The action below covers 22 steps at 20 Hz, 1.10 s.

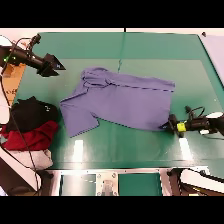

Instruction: Fold the shirts.

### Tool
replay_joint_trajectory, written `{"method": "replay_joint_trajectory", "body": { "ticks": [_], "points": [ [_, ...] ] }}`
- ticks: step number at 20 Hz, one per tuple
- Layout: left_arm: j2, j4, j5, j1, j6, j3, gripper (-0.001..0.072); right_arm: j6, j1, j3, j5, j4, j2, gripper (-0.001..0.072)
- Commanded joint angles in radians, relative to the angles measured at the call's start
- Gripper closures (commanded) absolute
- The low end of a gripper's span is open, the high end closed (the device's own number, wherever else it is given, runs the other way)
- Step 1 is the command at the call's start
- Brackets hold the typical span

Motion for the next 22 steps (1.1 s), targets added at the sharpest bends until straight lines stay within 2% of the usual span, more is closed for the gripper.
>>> {"method": "replay_joint_trajectory", "body": {
  "ticks": [1,3,5,9,11,14,19,21,22],
  "points": [
    [0.019,0.111,-0.044,0.0,-0.012,0.001,0.0012,0.044,-0.055,0.158,-0.013,-0.098,0.003,0.0696],
    [0.036,0.154,-0.066,0.0,-0.035,-0.033,0.0012,0.058,-0.134,0.236,-0.014,-0.177,0.003,0.0696],
    [0.068,0.154,-0.085,0.0,-0.037,-0.14,0.0012,0.057,-0.207,0.256,-0.032,-0.182,0.003,0.0696],
    [0.211,0.152,-0.069,-0.001,0.002,-0.551,0.0012,0.031,-0.243,0.255,-0.064,-0.177,-0.013,0.0696],
    [0.296,0.138,0.02,-0.001,0.019,-0.771,0.0011,0.011,-0.23,0.255,-0.073,-0.14,-0.029,0.0696],
    [0.38,0.084,0.226,-0.039,0.053,-1.028,0.0013,-0.003,-0.206,0.255,-0.073,-0.129,-0.053,0.0695],
    [0.383,0.03,0.52,-0.253,0.049,-1.126,0.0013,-0.003,-0.182,0.255,-0.066,-0.129,-0.06,0.0695],
    [0.383,-0.021,0.557,-0.287,0.052,-1.126,0.0014,-0.003,-0.182,0.255,-0.065,-0.129,-0.06,0.0695],
    [0.383,-0.028,0.553,-0.293,0.053,-1.126,0.0097,-0.003,-0.182,0.255,-0.065,-0.129,-0.06,0.0696]
  ]
}}
